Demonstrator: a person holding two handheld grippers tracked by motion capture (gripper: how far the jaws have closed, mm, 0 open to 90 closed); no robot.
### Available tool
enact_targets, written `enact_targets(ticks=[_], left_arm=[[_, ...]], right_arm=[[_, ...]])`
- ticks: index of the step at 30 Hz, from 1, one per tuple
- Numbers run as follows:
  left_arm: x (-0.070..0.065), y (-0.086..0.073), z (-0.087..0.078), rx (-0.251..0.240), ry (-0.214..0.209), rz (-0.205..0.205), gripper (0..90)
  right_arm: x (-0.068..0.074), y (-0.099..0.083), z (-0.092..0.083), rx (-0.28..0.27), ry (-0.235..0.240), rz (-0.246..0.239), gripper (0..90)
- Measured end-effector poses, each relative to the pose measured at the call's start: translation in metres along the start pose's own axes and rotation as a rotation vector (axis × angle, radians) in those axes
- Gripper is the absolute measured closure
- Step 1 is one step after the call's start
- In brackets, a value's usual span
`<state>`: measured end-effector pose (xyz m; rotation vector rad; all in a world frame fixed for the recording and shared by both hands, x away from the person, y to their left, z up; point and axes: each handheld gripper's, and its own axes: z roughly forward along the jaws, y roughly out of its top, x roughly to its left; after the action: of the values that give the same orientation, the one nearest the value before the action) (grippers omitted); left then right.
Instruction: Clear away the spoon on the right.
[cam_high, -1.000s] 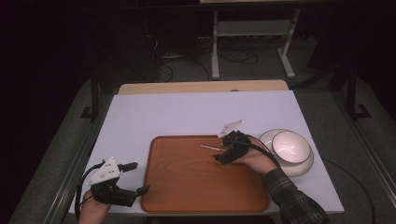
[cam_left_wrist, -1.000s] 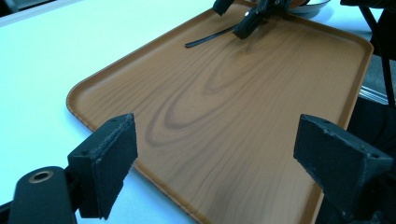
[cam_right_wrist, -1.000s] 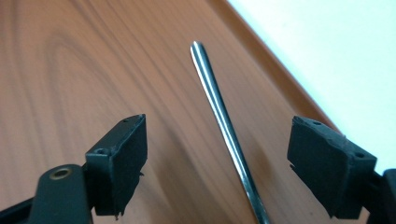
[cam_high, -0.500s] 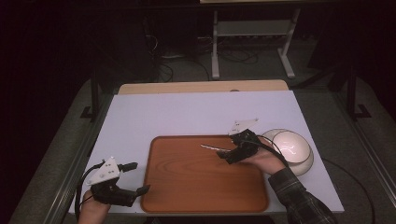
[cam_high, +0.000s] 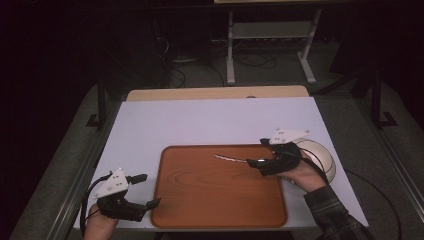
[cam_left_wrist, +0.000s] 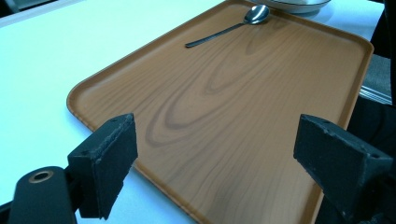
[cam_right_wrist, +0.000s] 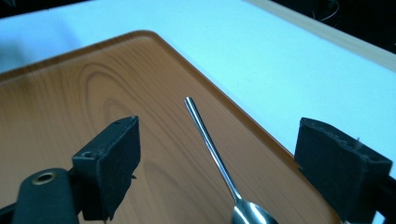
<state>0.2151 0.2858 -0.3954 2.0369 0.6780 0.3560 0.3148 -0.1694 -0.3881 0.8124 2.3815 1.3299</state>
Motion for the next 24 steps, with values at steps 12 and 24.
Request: enact_targets(ticks=[12,24], left_arm=[[0.000,0.000,0.000,0.001,-0.001,0.002,13.0],[0.000,0.000,0.002,0.006,-0.008,0.001,13.0]], right_arm=[[-0.007,-0.024,-0.049,-0.111,-0.043,0.073,13.5],[-0.005,-0.049,-0.078,-0.133,-0.081,0.108,13.2]])
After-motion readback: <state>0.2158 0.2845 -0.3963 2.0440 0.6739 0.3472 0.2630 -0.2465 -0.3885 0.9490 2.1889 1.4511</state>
